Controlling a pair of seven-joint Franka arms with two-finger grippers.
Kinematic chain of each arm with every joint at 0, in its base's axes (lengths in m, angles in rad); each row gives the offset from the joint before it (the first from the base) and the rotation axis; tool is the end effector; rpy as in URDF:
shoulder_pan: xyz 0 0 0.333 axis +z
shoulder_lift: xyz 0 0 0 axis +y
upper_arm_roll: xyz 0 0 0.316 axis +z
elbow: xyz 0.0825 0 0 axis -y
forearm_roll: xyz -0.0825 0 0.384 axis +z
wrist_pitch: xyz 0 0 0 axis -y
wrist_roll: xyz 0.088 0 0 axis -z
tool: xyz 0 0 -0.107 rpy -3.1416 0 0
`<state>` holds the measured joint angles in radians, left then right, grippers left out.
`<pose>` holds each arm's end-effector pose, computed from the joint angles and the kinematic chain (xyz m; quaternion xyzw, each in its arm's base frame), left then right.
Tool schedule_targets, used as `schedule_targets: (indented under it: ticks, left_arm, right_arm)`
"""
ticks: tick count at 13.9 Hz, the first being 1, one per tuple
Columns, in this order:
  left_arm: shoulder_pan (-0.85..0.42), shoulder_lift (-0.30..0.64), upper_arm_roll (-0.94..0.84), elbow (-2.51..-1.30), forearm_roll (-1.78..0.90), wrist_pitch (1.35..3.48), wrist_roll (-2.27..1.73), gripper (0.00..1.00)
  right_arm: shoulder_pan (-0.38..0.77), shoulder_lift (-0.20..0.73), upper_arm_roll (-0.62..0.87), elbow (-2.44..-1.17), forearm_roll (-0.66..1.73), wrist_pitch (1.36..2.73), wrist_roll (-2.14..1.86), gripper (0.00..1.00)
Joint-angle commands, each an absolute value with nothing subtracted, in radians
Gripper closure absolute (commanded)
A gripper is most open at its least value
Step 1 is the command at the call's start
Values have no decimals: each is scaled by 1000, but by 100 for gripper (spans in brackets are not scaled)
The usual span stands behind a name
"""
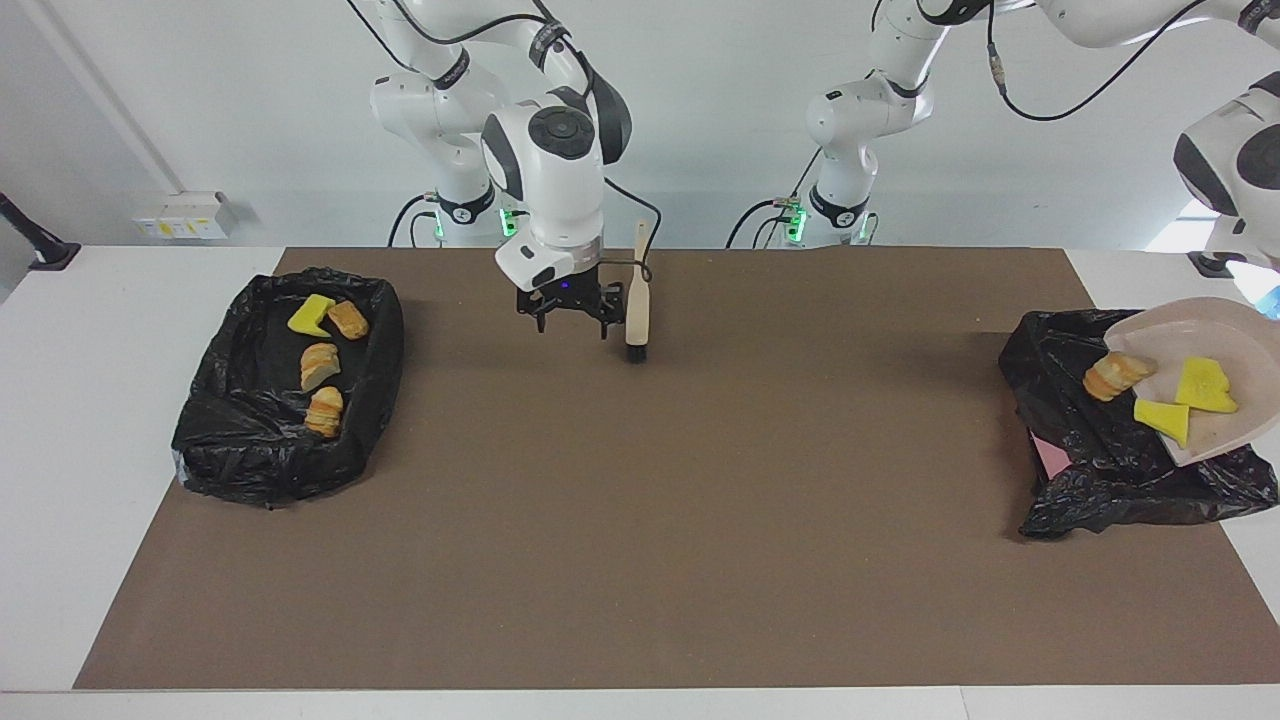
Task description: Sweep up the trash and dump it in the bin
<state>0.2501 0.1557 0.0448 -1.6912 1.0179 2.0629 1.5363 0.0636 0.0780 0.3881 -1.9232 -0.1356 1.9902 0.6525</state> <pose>0.5981 0.2267 0.5459 -0.5984 0.6529 0.3035 0.3514 0.5243 0.2405 0.4520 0.9962 -0.0730 0.0228 0.0413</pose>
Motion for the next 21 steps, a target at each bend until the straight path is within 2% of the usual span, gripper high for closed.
schedule_targets:
  ticks: [1,3,6,10,15,21]
  left_arm:
    - [199,17,58,-1868,1199,2078,1390,100]
    - [198,-1,55,-1878,1249,2085,1384,100]
    - [161,-31,45,-1871,1240,2059,1376,100]
    - [42,-31,46,-1832,1001,1877,1275,100]
    - [-70,-32,41,-1821,729,1730,938,100]
    - [-104,-49,41,-1838,363,1687,544,100]
  right_arm:
    - [61,87,272,-1837,-186,1993,566,0]
    - [63,71,172,-1792,-167,1976,401,0]
    - [61,-6,66,-1792,-94,1954,290,0]
    - [49,-95,-41,-1773,-34,1829,123,0]
    - [8,-112,-49,-1568,-40,1545,101,0]
    - [20,-143,-71,-1615,-15,1510,91,0]
